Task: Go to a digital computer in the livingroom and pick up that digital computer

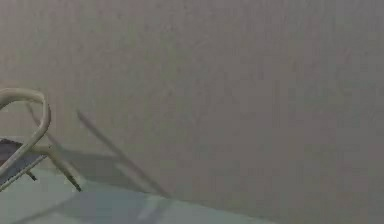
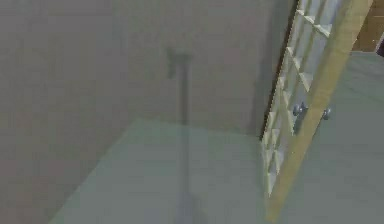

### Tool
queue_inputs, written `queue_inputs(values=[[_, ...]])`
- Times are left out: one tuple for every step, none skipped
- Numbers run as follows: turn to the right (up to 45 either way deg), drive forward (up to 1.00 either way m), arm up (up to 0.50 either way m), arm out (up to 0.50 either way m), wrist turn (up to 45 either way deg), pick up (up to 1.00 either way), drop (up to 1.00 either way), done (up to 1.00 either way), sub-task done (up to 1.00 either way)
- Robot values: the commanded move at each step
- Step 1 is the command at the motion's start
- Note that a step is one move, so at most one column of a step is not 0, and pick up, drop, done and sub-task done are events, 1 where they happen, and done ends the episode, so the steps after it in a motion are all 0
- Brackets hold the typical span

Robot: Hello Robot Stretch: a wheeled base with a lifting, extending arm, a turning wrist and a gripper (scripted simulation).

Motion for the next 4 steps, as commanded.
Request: queue_inputs(values=[[-45.0,0.00,0.00,0.00,0.0,0.00,0.00,0.00,0.00],[-45.0,0.00,0.00,0.00,0.0,0.00,0.00,0.00,0.00],[-12.0,0.00,0.00,0.00,0.0,0.00,0.00,0.00,0.00],[0.0,1.00,0.00,0.00,0.0,0.00,0.00,0.00,0.00]])
